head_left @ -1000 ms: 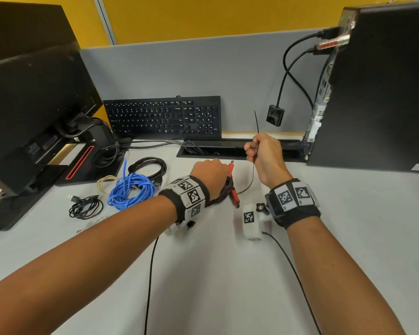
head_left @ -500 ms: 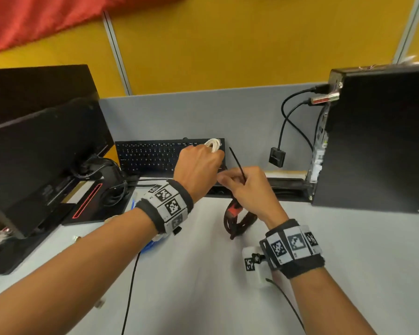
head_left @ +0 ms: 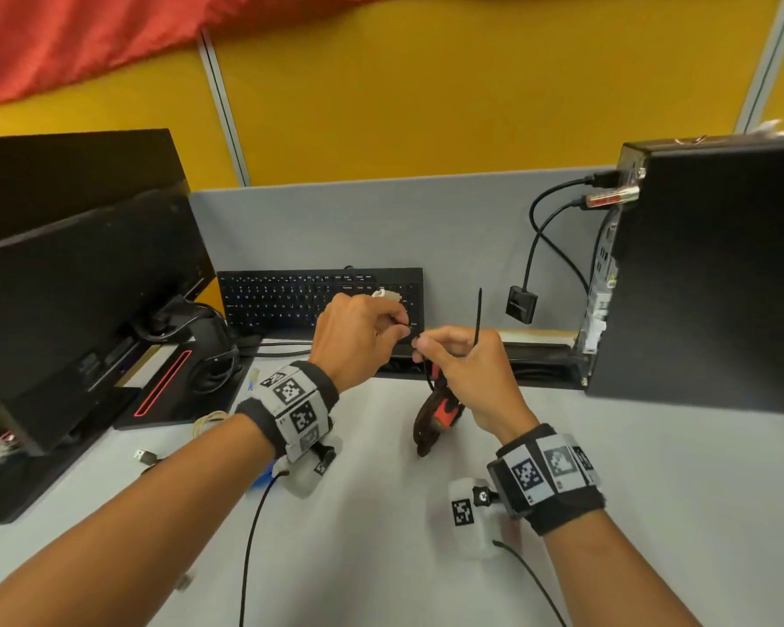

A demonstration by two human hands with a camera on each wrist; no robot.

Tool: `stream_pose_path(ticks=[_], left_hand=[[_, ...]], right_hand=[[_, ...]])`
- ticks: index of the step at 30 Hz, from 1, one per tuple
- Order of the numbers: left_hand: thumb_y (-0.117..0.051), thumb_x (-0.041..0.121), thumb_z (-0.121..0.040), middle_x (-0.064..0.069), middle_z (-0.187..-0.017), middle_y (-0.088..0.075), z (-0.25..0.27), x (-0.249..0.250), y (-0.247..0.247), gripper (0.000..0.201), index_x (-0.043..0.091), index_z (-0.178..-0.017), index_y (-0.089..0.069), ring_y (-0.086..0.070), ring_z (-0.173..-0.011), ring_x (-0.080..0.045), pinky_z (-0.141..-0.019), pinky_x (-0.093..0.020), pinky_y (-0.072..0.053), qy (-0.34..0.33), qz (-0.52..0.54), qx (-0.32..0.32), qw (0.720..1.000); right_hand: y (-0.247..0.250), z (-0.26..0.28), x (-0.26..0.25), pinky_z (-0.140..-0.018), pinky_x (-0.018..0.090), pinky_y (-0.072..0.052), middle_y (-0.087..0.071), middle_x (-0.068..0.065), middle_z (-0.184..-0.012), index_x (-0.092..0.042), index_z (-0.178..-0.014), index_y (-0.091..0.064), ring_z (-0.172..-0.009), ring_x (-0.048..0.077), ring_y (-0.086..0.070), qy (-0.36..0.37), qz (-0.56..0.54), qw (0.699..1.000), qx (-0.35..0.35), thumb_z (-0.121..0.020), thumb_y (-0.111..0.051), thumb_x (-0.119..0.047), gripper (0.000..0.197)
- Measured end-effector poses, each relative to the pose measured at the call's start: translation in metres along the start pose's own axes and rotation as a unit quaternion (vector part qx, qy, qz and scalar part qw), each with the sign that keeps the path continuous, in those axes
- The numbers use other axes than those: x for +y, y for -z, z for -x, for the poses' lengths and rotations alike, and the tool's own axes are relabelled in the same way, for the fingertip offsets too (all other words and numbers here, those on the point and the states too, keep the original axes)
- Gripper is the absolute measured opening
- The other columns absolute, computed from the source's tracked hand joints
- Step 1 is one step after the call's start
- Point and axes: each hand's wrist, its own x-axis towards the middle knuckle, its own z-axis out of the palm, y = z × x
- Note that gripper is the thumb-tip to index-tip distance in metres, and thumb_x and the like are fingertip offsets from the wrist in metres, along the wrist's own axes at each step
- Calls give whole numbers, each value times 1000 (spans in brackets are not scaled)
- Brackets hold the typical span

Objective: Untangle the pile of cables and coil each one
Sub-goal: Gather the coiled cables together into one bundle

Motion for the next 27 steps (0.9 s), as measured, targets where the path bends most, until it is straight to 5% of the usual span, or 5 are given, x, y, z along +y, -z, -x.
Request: stream_pose_path(ticks=[4, 9, 15, 21, 27], left_hand=[[-64, 7, -94, -1, -108, -71, -2, 1, 11, 33, 16, -125, -57, -68, -98, -11, -86, -30, -57, 7, 218, -131, 967], [-34, 1, -106, -15, -126, -64, -4, 6, 19, 40, 10, -142, -47, -68, -112, -23, -99, -38, -55, 68, 298, -273, 912], [-61, -5, -93, -14, -112, -73, -4, 0, 15, 40, 5, -132, -60, -72, -101, -25, -90, -39, -59, 108, 312, -204, 921], [-49, 1, -102, -10, -119, -71, -5, -2, 15, 30, 5, -129, -62, -70, -108, -18, -80, -35, -61, 142, 380, -194, 893], [-66, -3, -92, -11, -102, -75, -7, -1, 13, 21, 4, -110, -73, -73, -97, -20, -80, -29, -61, 90, 263, -132, 951]], right_hand=[[1, -2, -1, -73, 15, -53, -78, 0, -79, -17, -91, -81, -79, 11, -74, 1, 2, 1000, -15, -94, -72, -20, 9], [4, -4, -5, -75, 21, -59, -80, 2, -87, -13, -96, -82, -84, 20, -75, -39, 16, 999, -22, -92, -74, -16, 9], [3, -1, -9, -68, 21, -59, -78, -1, -77, -20, -81, -83, -75, 12, -73, -56, 24, 998, -7, -87, -77, -11, 12], [5, -4, -3, -75, 32, -58, -75, -1, -69, -16, -75, -83, -72, 14, -69, -94, 94, 991, -5, -82, -79, -15, 8], [1, -3, -1, -66, 22, -55, -71, 1, -66, -19, -77, -83, -63, 8, -64, -48, -28, 998, -24, -86, -75, -9, 16]])
